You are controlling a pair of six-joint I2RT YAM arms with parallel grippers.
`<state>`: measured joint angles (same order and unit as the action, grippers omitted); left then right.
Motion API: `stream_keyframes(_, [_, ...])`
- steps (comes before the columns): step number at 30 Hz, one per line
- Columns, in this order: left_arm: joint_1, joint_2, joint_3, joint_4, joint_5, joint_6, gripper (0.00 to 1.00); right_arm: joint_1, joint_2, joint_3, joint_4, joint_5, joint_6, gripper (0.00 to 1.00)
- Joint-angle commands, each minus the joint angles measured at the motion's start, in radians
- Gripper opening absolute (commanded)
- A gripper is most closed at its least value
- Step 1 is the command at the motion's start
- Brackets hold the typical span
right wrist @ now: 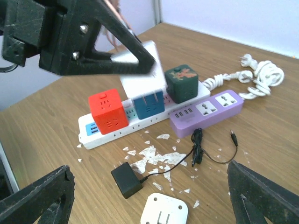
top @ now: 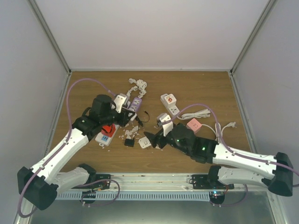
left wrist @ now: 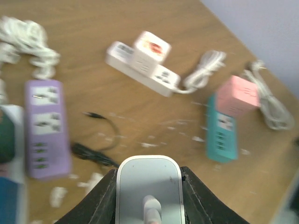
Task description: Insert the plug
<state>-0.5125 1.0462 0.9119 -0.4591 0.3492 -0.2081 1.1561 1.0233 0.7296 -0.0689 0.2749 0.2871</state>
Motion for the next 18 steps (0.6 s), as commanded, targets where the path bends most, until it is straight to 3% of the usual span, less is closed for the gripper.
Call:
stream_keyframes(1, [0.105,-0.010,0.001,0.080,-0.142,0.196,0.31,-0.020,-0.073,-0.065,-0.011,0.043,0.151,0.89])
stream_keyframes(6, [0.212,-0.018,-0.060,0.192,-0.142,0.363,0.28,-0.042,-0.110,-0.135,0.031,-0.003,0.273,0.89])
stream_keyframes(11, [0.301,0.024,-0.074,0.189,-0.143,0.419,0.28,-0.064,-0.100,-0.169,0.061,-0.054,0.339,0.88])
stream_keyframes(18, [0.328,0.050,-0.086,0.170,-0.123,0.450,0.28,-0.093,-0.092,-0.195,0.066,-0.106,0.340,0.88])
